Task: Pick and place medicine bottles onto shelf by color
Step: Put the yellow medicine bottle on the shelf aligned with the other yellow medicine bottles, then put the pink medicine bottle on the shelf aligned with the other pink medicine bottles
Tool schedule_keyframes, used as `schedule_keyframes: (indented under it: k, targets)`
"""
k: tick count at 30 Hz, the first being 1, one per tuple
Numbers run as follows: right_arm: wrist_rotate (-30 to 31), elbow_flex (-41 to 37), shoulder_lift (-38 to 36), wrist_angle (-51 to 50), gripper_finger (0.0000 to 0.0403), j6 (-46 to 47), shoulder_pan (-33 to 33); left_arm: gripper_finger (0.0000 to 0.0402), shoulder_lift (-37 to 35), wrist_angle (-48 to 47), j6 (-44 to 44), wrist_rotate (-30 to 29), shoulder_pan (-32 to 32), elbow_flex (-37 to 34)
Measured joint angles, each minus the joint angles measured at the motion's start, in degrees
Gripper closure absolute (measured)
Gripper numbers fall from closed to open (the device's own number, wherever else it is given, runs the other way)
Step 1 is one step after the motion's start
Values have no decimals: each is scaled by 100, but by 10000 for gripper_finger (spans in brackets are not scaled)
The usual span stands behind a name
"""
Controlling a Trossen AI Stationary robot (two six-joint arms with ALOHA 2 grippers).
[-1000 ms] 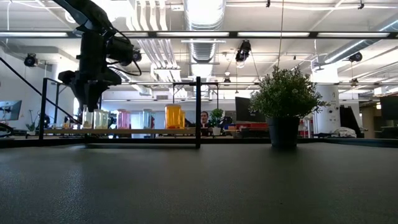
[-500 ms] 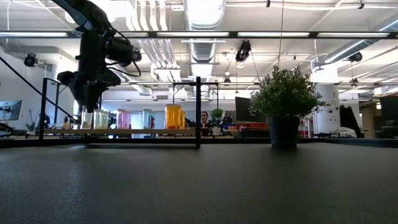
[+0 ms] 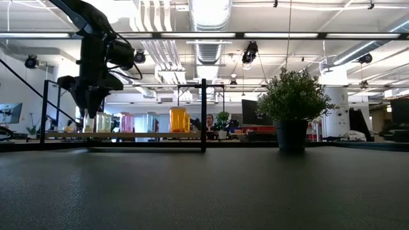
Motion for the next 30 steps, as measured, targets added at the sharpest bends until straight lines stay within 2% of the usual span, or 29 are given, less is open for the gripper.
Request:
schedule_keyframes:
  k: [6, 19, 27, 30]
  targets:
    - [0, 0, 0, 0, 152, 0, 1, 293, 4, 23, -19, -80, 18, -11]
    - [-2, 0, 0, 0, 151, 0, -1, 232, -30, 169, -44, -304, 45, 42]
    - [0, 0, 0, -1, 147, 0, 0, 200, -780, 158, -21, -316, 41, 407]
    - [-1, 0, 0, 0, 148, 0, -1, 199, -1128, 235, 137, -20, -25, 461]
